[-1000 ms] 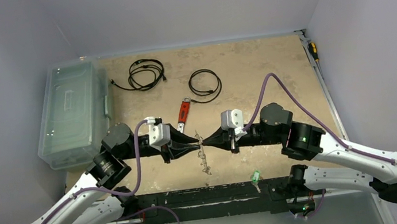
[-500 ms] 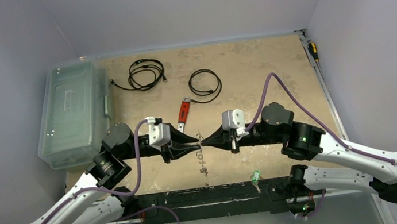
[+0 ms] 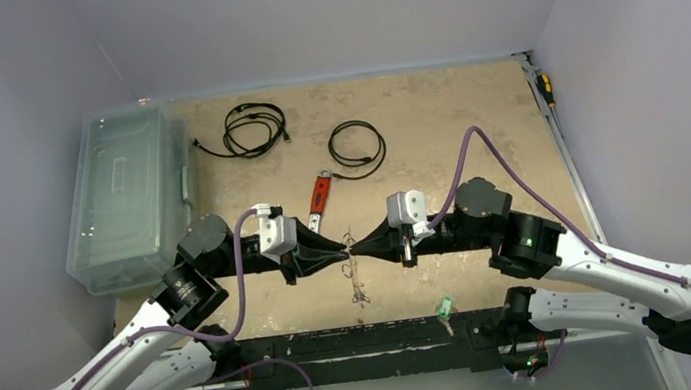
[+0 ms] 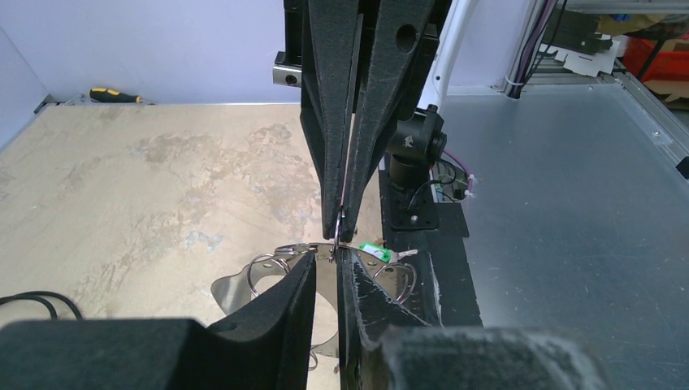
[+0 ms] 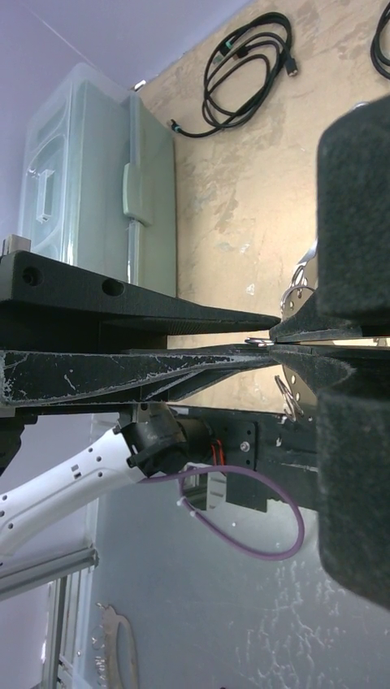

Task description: Put the keys on the keyring

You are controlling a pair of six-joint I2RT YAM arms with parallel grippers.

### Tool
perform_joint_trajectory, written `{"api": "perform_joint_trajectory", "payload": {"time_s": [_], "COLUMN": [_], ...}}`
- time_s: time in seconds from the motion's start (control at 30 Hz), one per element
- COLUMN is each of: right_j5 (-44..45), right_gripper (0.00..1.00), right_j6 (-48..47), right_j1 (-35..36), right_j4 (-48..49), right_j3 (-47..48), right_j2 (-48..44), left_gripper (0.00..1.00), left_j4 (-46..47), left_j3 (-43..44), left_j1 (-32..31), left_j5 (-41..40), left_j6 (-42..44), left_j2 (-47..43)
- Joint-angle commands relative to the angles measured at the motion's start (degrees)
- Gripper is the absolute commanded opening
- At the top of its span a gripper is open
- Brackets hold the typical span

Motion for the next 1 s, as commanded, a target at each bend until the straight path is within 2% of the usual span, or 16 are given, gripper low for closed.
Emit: {"api": "perform_joint_trajectory", "payload": {"time_s": [0.0, 0.2, 0.33, 0.43, 0.67, 0.7, 0.83, 0.9, 0.97], "right_j5": [-2.7, -3.4, -3.7, -3.9, -2.8, -2.2, 0.3, 1.6, 2.9], "right_gripper": [0.0, 0.0, 0.0, 0.0, 0.0, 0.05, 0.4, 0.51, 0.56], "right_j6": [0.0, 0.0, 0.0, 0.0, 0.3, 0.4, 1.5, 1.8, 2.0], "right_j1": [-0.1, -0.1, -0.1, -0.1, -0.1, -0.1, -0.1, -0.1, -0.1], "right_j4": [3.4, 2.9, 3.1, 3.3, 3.5, 3.6, 4.6, 5.2, 5.2], "right_j3": [0.9, 1.2, 1.2, 1.2, 0.8, 0.6, -0.4, -1.0, -1.4], "right_j2": [0.5, 1.2, 1.3, 1.2, 0.5, 0.2, -1.7, -2.8, -4.0], "left_gripper": [0.15, 0.18, 0.11, 0.0, 0.0, 0.0, 0.0, 0.0, 0.0], "left_j4": [1.2, 1.2, 1.2, 1.0, 0.7, 0.2, -0.6, -0.6, -0.6], "left_j3": [0.3, 0.4, 0.3, 0.4, 0.0, 0.1, 0.3, 0.4, 0.3], "left_j1": [-0.1, -0.1, -0.1, -0.1, -0.2, -0.1, -0.2, -0.2, -0.2], "left_j5": [-0.2, 0.0, 0.0, 0.3, -0.9, -1.9, -4.4, -5.1, -5.6], "left_j6": [0.1, 0.1, 0.3, 0.3, 1.5, 1.9, 2.1, 3.7, 3.9], "left_j2": [-0.2, -0.3, -0.3, -0.2, -1.3, -1.4, -2.0, -2.3, -2.5]}}
